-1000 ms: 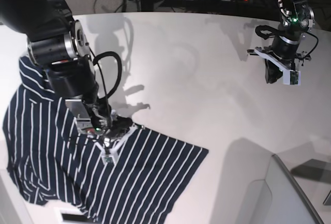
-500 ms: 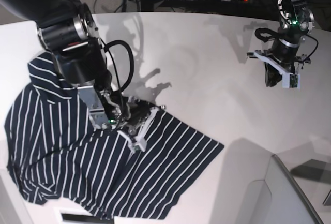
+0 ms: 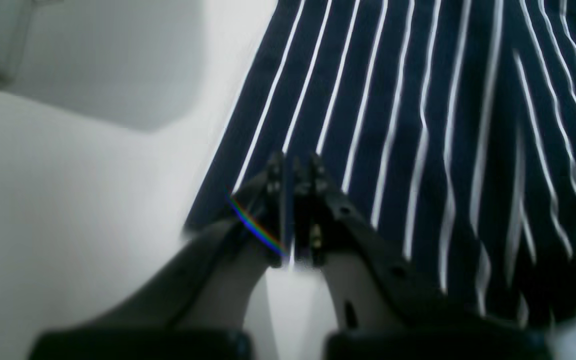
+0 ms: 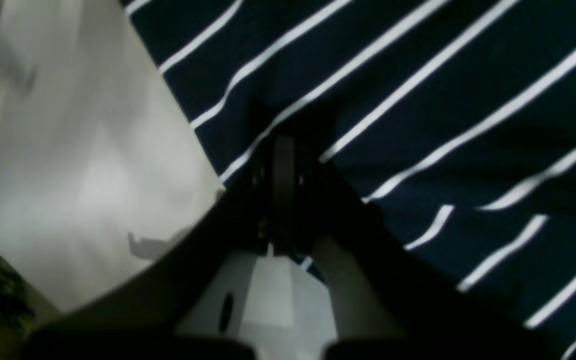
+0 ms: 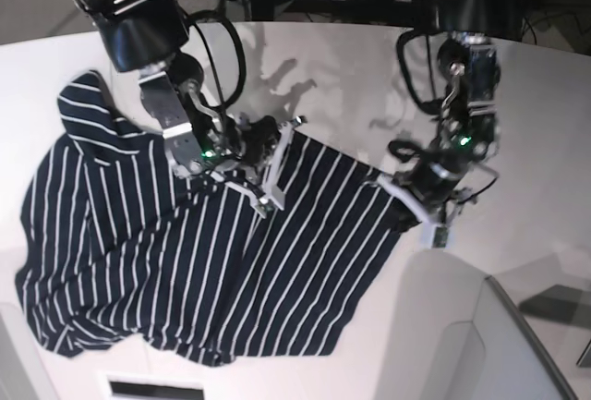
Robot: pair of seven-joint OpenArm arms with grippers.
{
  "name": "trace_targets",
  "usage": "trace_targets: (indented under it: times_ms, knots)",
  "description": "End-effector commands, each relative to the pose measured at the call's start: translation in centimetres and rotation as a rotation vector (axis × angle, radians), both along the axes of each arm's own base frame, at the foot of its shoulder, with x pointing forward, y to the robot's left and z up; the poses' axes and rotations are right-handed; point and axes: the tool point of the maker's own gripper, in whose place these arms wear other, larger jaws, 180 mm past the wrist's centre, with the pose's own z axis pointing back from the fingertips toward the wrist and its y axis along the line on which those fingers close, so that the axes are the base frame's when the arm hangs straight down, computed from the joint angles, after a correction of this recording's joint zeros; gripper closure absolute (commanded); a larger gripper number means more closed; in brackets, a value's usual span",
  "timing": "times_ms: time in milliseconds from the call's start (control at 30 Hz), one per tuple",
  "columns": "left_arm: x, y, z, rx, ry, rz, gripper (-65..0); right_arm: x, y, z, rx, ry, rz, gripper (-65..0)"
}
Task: Layout the t-shirt on the table in an organized manner, then fold the t-shirt properly
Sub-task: 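Lower the left gripper onto the shirt edge and grasp it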
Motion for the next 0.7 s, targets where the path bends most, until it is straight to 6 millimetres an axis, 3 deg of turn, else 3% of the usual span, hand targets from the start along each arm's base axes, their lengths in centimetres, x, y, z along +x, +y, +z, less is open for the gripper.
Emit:
trace_targets:
  times_ms: [0,133,300,400,533,667]
  knots:
    - [1.7,0.2,1.3,-0.008,-0.044,0.005,0.0,0.2,-0.5,0.3,-0.024,-0.004,0.005,-0.2]
    - [2.7,1.0,-1.5,-0.024,0.042,0.045,0.0,0.2,-0.8,0.6,-0.023,-0.014,-0.003,-0.2]
    - [1.0,2.5,-6.1,0.065,0.123,0.073,0.0,1.4,-1.6,1.7,-0.026,-0.063,-0.008,-0.2]
    - [-1.1,3.1,-8.5,0.127,0.142,0.050,0.0,2.2,-1.3,3.2,-0.010,-0.111,-0.006,-0.2]
    - [-3.7,3.7,-10.2,0.149,0.192,0.044,0.0,3.1,-1.4,4.7,-0.002,-0.159,-0.006,-0.2]
    - [-6.3,6.0,-10.4,0.177,0.203,0.078,0.0,4.0,-0.9,7.0,0.026,-0.229,-0.007,-0.2]
